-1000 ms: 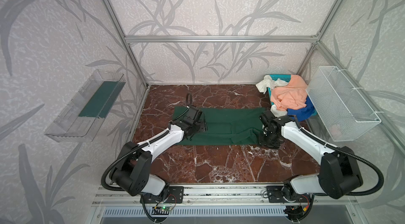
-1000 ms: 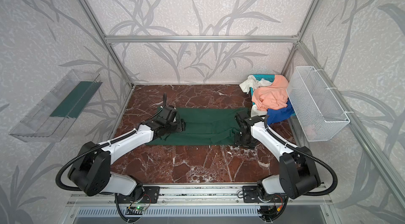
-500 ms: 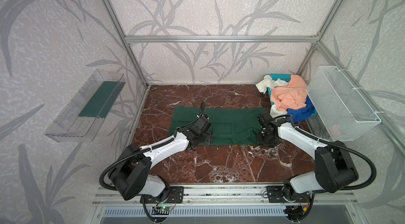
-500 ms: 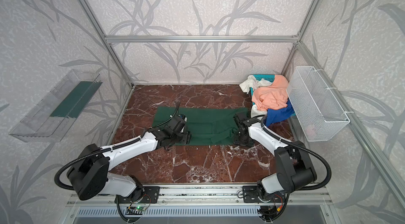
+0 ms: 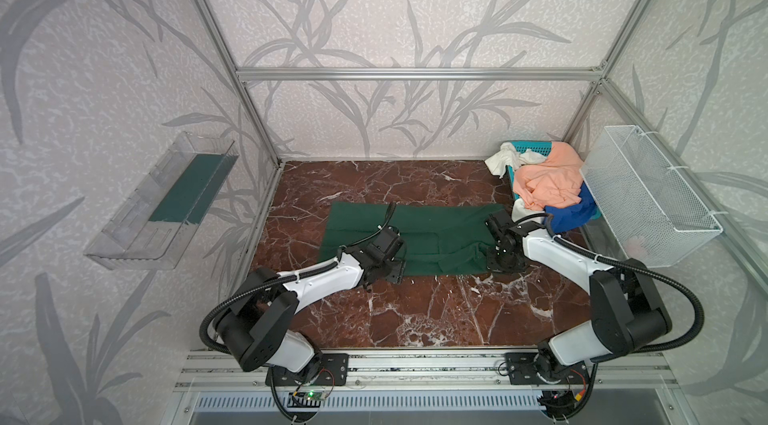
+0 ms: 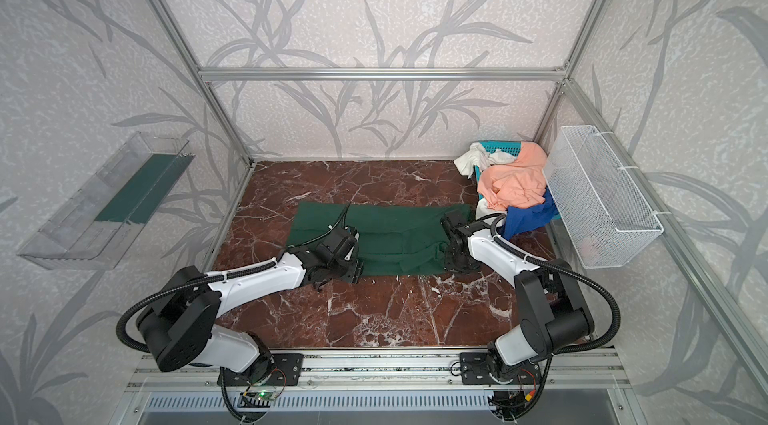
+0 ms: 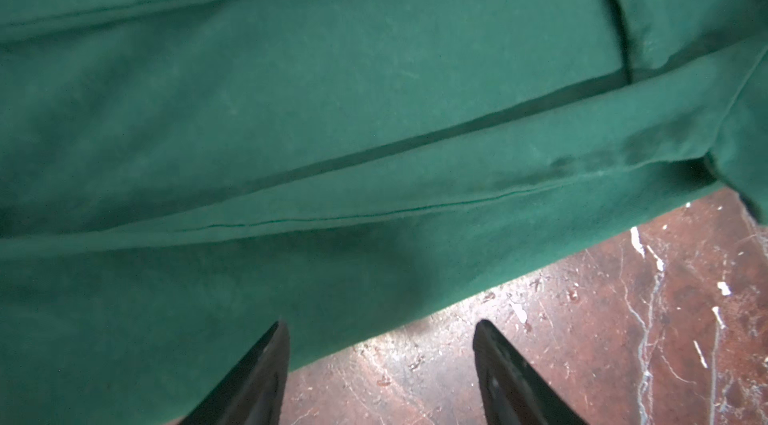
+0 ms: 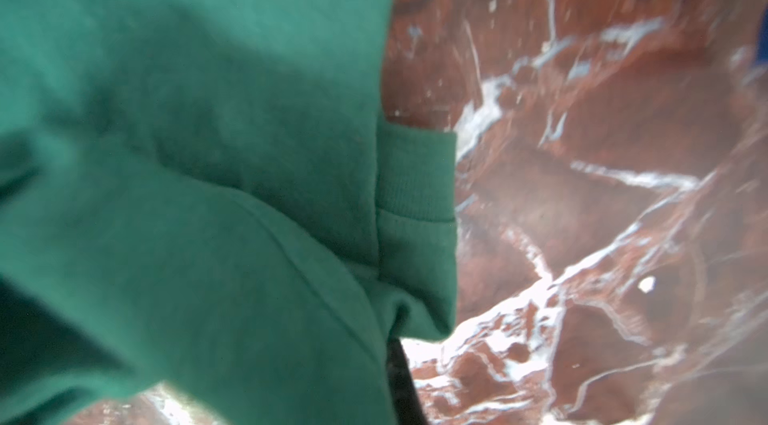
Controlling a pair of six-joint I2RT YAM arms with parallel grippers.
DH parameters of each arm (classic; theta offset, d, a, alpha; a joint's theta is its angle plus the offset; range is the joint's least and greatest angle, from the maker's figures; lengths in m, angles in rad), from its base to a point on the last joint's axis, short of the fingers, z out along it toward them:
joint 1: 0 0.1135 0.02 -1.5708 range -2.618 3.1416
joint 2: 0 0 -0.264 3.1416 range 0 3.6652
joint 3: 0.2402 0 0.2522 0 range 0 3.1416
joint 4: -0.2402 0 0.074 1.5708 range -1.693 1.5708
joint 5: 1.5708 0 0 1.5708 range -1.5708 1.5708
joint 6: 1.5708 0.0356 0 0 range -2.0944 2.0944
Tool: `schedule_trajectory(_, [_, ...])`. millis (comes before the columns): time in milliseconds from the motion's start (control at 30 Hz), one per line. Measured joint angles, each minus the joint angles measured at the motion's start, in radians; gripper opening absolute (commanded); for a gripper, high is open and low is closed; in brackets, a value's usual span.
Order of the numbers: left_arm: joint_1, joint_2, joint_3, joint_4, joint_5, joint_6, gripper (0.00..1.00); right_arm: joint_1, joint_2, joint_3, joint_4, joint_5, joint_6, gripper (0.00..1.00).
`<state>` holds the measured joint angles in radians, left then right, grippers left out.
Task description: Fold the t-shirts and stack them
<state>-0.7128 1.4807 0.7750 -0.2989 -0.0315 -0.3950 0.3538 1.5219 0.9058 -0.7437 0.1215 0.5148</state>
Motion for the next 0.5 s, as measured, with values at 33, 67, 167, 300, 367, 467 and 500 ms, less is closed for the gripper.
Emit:
schedule_trajectory(33, [0.0,0.003,0.0,0.0,0.0,0.001,0.71,0.0,0.005,0.009,-0.006,0.003,-0.005,0.0])
schedule_trajectory(67, [0.0,0.006,0.0,0.0,-0.001,0.002,0.71,0.0,0.011,0.017,-0.012,0.008,-0.012,0.0])
schedule_trajectory(167, [0.0,0.018,0.0,-0.002,-0.002,0.003,0.7,0.0,0.026,0.034,-0.025,0.011,-0.026,0.0])
schedule_trajectory(300, [-0.001,0.041,0.0,-0.008,-0.001,0.004,0.7,0.0,0.034,0.055,-0.045,0.009,-0.047,0.0])
schedule_trajectory(367, [-0.006,0.044,0.0,-0.014,-0.001,0.005,0.71,0.0,0.041,0.076,-0.055,0.005,-0.058,0.0])
schedule_trajectory(467, [-0.017,0.044,0.0,-0.016,0.0,0.013,0.72,0.0,0.057,0.114,-0.07,-0.002,-0.071,0.0])
schedule_trajectory(500, [-0.022,0.042,0.0,-0.016,0.0,0.016,0.72,0.0,0.061,0.122,-0.071,-0.006,-0.073,0.0])
